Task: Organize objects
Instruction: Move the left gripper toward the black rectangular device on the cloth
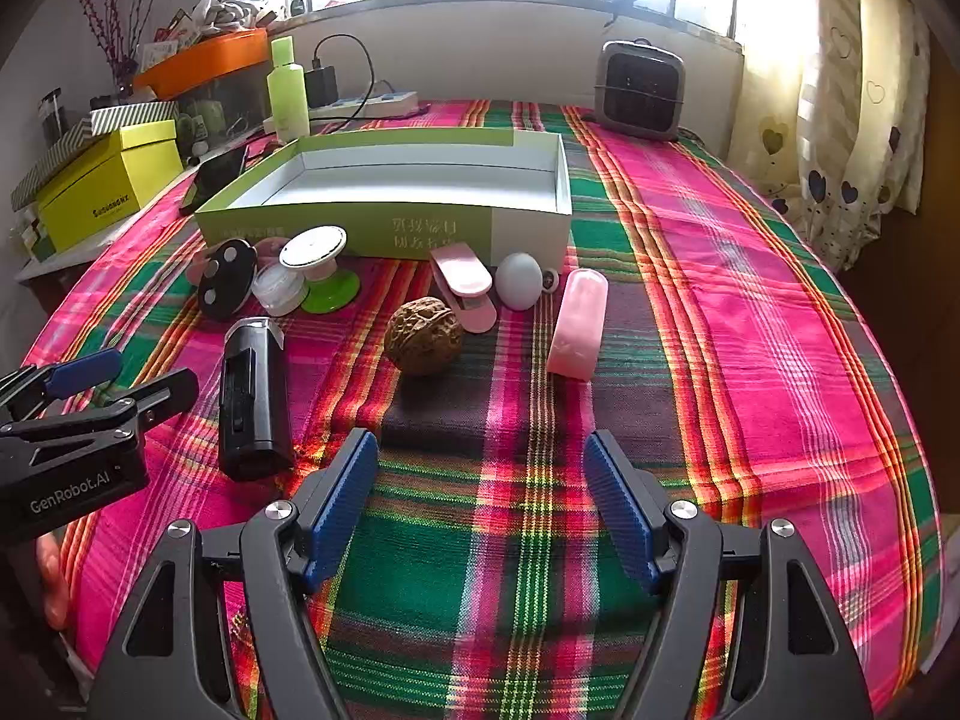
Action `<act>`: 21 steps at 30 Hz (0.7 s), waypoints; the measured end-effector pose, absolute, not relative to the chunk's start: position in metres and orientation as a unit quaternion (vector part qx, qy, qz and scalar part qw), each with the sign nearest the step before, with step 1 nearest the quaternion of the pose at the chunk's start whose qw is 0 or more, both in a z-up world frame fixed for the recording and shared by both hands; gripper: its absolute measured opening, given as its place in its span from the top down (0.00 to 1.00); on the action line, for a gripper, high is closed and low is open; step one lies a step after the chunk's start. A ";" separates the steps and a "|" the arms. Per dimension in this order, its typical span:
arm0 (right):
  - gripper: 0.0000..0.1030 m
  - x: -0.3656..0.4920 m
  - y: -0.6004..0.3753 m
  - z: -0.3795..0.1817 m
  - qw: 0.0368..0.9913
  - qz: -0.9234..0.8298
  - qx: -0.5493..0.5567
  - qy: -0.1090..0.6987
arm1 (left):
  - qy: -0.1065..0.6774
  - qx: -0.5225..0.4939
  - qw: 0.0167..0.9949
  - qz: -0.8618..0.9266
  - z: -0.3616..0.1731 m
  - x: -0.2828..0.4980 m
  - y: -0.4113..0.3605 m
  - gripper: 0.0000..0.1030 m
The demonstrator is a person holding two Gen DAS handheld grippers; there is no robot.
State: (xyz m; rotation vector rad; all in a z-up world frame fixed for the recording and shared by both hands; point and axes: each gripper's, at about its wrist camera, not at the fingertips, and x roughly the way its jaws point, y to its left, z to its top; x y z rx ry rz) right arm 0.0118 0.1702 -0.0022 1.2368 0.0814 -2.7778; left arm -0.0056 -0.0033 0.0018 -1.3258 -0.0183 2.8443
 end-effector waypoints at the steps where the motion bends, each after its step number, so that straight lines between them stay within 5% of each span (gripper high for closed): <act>1: 0.31 0.013 0.170 -0.003 0.050 -0.912 0.407 0.027 | -0.006 -0.422 0.002 0.907 0.001 -0.005 -0.003 0.23; 21: 0.31 0.017 0.147 -0.005 0.077 -0.907 0.411 0.042 | 0.003 -0.429 0.025 0.903 0.000 -0.002 -0.005 0.21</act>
